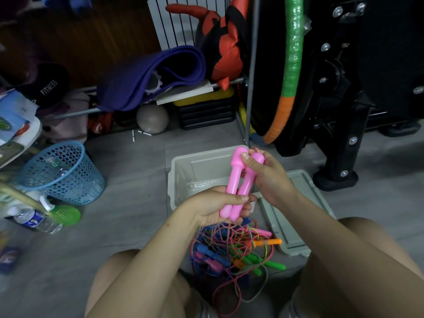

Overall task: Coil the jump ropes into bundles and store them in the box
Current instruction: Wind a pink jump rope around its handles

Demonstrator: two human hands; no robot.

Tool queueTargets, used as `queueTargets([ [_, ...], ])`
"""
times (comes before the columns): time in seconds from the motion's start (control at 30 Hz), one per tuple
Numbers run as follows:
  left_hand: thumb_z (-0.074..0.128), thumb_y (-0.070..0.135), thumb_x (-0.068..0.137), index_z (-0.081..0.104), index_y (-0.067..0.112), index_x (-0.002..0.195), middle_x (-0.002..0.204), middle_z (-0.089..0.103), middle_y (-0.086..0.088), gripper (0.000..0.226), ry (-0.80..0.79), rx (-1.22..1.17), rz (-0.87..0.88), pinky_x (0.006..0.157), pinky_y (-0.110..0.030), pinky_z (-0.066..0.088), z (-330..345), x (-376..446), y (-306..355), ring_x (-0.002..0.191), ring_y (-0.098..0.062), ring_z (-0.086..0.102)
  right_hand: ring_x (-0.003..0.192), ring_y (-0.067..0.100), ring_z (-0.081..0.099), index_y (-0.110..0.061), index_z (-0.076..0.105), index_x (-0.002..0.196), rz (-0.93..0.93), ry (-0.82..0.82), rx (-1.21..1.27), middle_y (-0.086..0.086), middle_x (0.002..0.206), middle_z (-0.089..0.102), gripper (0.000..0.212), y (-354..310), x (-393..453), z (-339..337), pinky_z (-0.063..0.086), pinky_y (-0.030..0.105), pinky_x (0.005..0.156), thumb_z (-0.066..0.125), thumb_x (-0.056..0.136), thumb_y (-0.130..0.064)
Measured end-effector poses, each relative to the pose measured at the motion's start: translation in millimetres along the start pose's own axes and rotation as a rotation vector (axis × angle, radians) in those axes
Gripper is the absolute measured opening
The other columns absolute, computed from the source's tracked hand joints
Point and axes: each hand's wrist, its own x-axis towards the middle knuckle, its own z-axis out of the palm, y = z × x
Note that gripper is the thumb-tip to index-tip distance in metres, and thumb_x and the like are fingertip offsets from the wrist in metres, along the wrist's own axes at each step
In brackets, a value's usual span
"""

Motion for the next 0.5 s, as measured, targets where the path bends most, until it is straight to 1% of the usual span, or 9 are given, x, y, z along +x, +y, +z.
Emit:
queueTargets([
  [0.07, 0.051, 0.004, 0.094, 0.062, 0.004, 0.102, 0.072, 0.066, -0.003, 0.014, -0.011, 0.022, -0.014, 0.064, -0.026, 0.058, -0.8, -2.3, 1.7, 0.065, -0.011, 0.065, 0.073, 0.011, 0.064, -0.011, 0.060, 0.091, 0.018, -0.030, 0.060, -0.001, 0.076, 0.066, 0.003, -2.6, -0.9, -0.8, 0.054, 0.025, 0.066, 0.059, 0.089, -0.011],
  [0.1, 0.051, 0.004, 0.094, 0.063, 0.004, 0.101, 0.072, 0.067, -0.004, 0.014, -0.012, 0.033, -0.018, 0.066, -0.029, 0.059, -1.0, -3.5, 2.7, 0.065, -0.011, 0.066, 0.069, 0.009, 0.063, -0.010, 0.061, 0.091, 0.023, -0.041, 0.082, -0.003, 0.071, 0.066, 0.004, -3.0, -0.5, -1.3, 0.053, 0.022, 0.063, 0.057, 0.090, -0.009],
  [0.17, 0.052, 0.003, 0.093, 0.064, 0.004, 0.098, 0.075, 0.070, -0.008, 0.012, -0.010, 0.043, -0.020, 0.074, -0.035, 0.059, -1.0, -4.6, 3.7, 0.068, -0.016, 0.068, 0.066, 0.009, 0.063, -0.007, 0.062, 0.091, 0.031, -0.061, 0.098, -0.002, 0.069, 0.066, 0.007, -3.4, -0.6, -0.8, 0.052, 0.021, 0.060, 0.055, 0.091, -0.007],
  [0.23, 0.054, 0.006, 0.092, 0.065, 0.001, 0.097, 0.088, 0.071, -0.017, 0.012, -0.019, 0.028, -0.018, 0.084, -0.043, 0.055, 1.1, -3.9, 4.3, 0.078, -0.024, 0.070, 0.066, 0.010, 0.063, -0.005, 0.062, 0.091, 0.030, -0.062, 0.112, 0.000, 0.069, 0.065, 0.008, -3.3, -1.4, 1.0, 0.052, 0.021, 0.059, 0.055, 0.091, -0.007],
  [0.27, 0.056, 0.010, 0.092, 0.064, -0.001, 0.098, 0.095, 0.070, -0.021, 0.015, -0.019, 0.007, -0.014, 0.086, -0.045, 0.054, 3.3, -3.9, 5.0, 0.084, -0.028, 0.070, 0.066, 0.010, 0.063, -0.004, 0.062, 0.091, 0.031, -0.053, 0.125, 0.000, 0.069, 0.065, 0.007, -3.2, -1.5, 1.8, 0.052, 0.021, 0.059, 0.055, 0.090, -0.007],
  [0.3, 0.057, 0.016, 0.092, 0.062, -0.002, 0.100, 0.098, 0.069, -0.024, 0.020, -0.010, -0.024, -0.005, 0.085, -0.046, 0.055, 5.4, -3.3, 5.1, 0.087, -0.031, 0.069, 0.065, 0.010, 0.063, -0.004, 0.061, 0.091, 0.031, -0.040, 0.133, 0.001, 0.070, 0.064, 0.006, -2.2, -0.8, 1.7, 0.051, 0.021, 0.058, 0.056, 0.090, -0.007],
  [0.33, 0.057, 0.021, 0.092, 0.060, -0.003, 0.103, 0.097, 0.069, -0.024, 0.027, 0.000, -0.058, 0.010, 0.081, -0.046, 0.056, 6.8, -2.5, 4.6, 0.086, -0.032, 0.069, 0.064, 0.010, 0.062, -0.004, 0.060, 0.090, 0.032, -0.031, 0.144, 0.001, 0.070, 0.063, 0.005, -1.9, -0.5, 1.6, 0.051, 0.021, 0.056, 0.057, 0.089, -0.008],
  [0.43, 0.055, 0.024, 0.093, 0.055, -0.003, 0.108, 0.077, 0.070, -0.017, 0.031, 0.037, -0.090, 0.077, 0.066, -0.040, 0.060, 10.5, -2.6, 2.7, 0.067, -0.025, 0.069, 0.062, 0.012, 0.058, -0.005, 0.058, 0.090, 0.034, -0.035, 0.127, 0.000, 0.067, 0.060, 0.011, -1.2, 0.4, 0.7, 0.047, 0.021, 0.051, 0.061, 0.085, -0.014],
  [0.5, 0.053, 0.022, 0.094, 0.056, -0.002, 0.109, 0.066, 0.066, -0.008, 0.028, 0.051, -0.051, 0.093, 0.056, -0.031, 0.059, 9.9, -2.7, 1.3, 0.055, -0.017, 0.063, 0.060, 0.011, 0.058, -0.004, 0.058, 0.091, 0.035, -0.048, 0.103, -0.001, 0.064, 0.060, 0.013, -0.4, 0.2, 0.7, 0.047, 0.022, 0.050, 0.061, 0.085, -0.016],
])
